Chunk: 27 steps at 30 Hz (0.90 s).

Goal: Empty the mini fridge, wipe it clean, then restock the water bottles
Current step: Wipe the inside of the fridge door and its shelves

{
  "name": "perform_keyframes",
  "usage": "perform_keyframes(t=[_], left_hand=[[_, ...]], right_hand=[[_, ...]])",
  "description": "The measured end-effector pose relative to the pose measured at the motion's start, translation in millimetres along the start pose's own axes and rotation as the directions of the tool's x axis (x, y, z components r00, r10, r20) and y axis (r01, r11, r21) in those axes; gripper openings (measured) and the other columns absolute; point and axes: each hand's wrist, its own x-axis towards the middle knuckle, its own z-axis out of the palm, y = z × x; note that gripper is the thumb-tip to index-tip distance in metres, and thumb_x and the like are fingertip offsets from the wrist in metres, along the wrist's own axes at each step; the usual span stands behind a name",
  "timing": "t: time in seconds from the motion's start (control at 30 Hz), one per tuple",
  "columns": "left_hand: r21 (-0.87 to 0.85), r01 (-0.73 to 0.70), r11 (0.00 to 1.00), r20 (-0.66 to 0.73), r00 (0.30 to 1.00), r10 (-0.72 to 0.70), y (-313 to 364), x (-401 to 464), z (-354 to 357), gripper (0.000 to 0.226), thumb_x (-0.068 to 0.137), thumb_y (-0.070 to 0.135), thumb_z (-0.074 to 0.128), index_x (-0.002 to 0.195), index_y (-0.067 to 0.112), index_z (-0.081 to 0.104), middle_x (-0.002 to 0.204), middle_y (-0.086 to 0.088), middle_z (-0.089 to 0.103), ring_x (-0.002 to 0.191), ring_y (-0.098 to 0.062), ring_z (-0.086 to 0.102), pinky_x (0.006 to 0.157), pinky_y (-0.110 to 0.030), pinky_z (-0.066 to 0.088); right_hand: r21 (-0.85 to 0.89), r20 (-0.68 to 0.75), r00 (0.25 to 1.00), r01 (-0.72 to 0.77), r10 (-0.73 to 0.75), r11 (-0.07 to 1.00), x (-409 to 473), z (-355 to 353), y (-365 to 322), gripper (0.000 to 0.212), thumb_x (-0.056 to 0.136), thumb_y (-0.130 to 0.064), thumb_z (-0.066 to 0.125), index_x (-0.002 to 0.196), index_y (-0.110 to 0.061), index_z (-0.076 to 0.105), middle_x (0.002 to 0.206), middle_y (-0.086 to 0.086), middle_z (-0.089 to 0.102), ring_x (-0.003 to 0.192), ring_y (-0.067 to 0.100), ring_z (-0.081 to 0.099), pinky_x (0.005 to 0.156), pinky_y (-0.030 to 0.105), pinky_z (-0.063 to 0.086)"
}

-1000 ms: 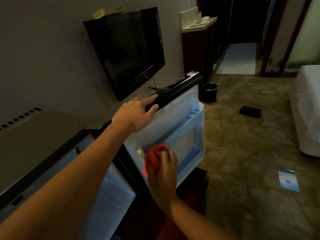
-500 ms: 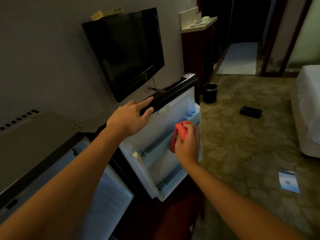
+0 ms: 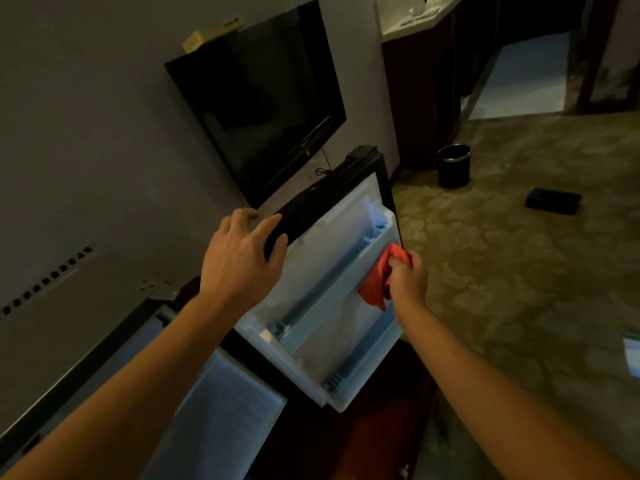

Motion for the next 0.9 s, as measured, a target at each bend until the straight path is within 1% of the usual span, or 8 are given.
perform_keyframes(t=[0.07,0.1,0.2,0.33,0.5,0.63,0.8,0.9], left_hand=[[0.037,-0.145,0.989,-0.14,0.979,0.149,19,-11,8,0.035,0.097,0.029,0.053,0.127,0.015,0.063,0.128,-0.017,0.055,0.113,-0.034,0.053,0.091,-0.05,0.049],[0.073,-0.247,0.966,-0.134,0.958,0.255,31,-17,15,0.033,0.095,0.027,0.052,0.122,0.014,0.066,0.126,-0.016,0.057,0.112,-0.033,0.055,0.093,-0.051,0.047],[0.137,-0.429,0.893,0.059,0.903,0.425,51,-27,50,0.032,0.089,0.022,0.056,0.118,0.012,0.069,0.122,-0.017,0.062,0.109,-0.036,0.059,0.1,-0.055,0.041],[0.151,-0.45,0.88,0.247,0.879,0.407,50,-23,82,0.047,0.088,0.022,0.058,0.134,0.01,0.059,0.117,-0.017,0.063,0.101,-0.035,0.061,0.094,-0.046,0.045],[0.068,-0.455,0.888,0.227,0.874,0.431,47,-15,93,0.046,0.088,0.014,0.061,0.134,0.01,0.06,0.125,-0.017,0.061,0.115,-0.032,0.055,0.102,-0.041,0.037],[0.123,-0.447,0.886,0.265,0.875,0.404,46,-15,95,0.045,0.09,0.014,0.052,0.134,0.014,0.061,0.135,-0.02,0.057,0.126,-0.031,0.055,0.114,-0.048,0.023],[0.199,-0.432,0.88,0.271,0.887,0.374,48,-13,96,0.043,0.093,0.015,0.043,0.13,0.015,0.065,0.136,-0.023,0.057,0.129,-0.035,0.055,0.115,-0.066,0.015],[0.235,-0.415,0.879,0.288,0.894,0.345,48,-13,98,0.043,0.093,0.016,0.042,0.13,0.014,0.065,0.136,-0.025,0.056,0.129,-0.042,0.053,0.113,-0.071,0.013]], right_hand=[[0.032,0.036,0.998,-0.052,0.051,0.998,1,0,14,0.014,0.087,-0.018,0.053,0.095,-0.019,0.065,0.091,0.004,0.066,0.088,0.026,0.063,0.073,0.037,0.053],[0.035,0.053,0.997,-0.059,0.057,0.998,0,2,19,0.016,0.085,-0.017,0.052,0.094,-0.02,0.065,0.089,0.003,0.066,0.087,0.026,0.063,0.076,0.04,0.054],[0.061,0.078,0.995,-0.061,0.056,0.996,2,10,27,0.024,0.08,-0.016,0.049,0.096,-0.022,0.065,0.086,0.002,0.065,0.084,0.023,0.061,0.079,0.04,0.051],[0.034,0.054,0.998,-0.012,0.011,0.999,7,23,30,0.028,0.08,-0.019,0.057,0.106,-0.011,0.062,0.094,0.005,0.067,0.089,0.023,0.063,0.081,0.037,0.051],[0.022,0.054,0.988,0.142,-0.143,0.99,17,38,38,0.037,0.078,-0.004,0.063,0.115,-0.007,0.057,0.112,0.01,0.066,0.105,0.016,0.059,0.09,0.028,0.047],[0.142,0.081,0.989,0.11,-0.122,0.984,20,60,52,0.031,0.082,-0.018,0.068,0.108,-0.031,0.058,0.109,0.002,0.065,0.107,0.021,0.062,0.089,0.048,0.053],[0.177,0.036,0.98,0.189,-0.198,0.966,19,73,60,0.007,0.086,-0.016,0.065,0.092,-0.018,0.065,0.089,0.003,0.066,0.088,0.022,0.064,0.078,0.051,0.051],[0.077,0.025,0.951,0.304,-0.307,0.949,5,76,65,0.017,0.088,-0.014,0.062,0.104,-0.013,0.068,0.103,0.003,0.067,0.099,0.023,0.062,0.084,0.047,0.05]])
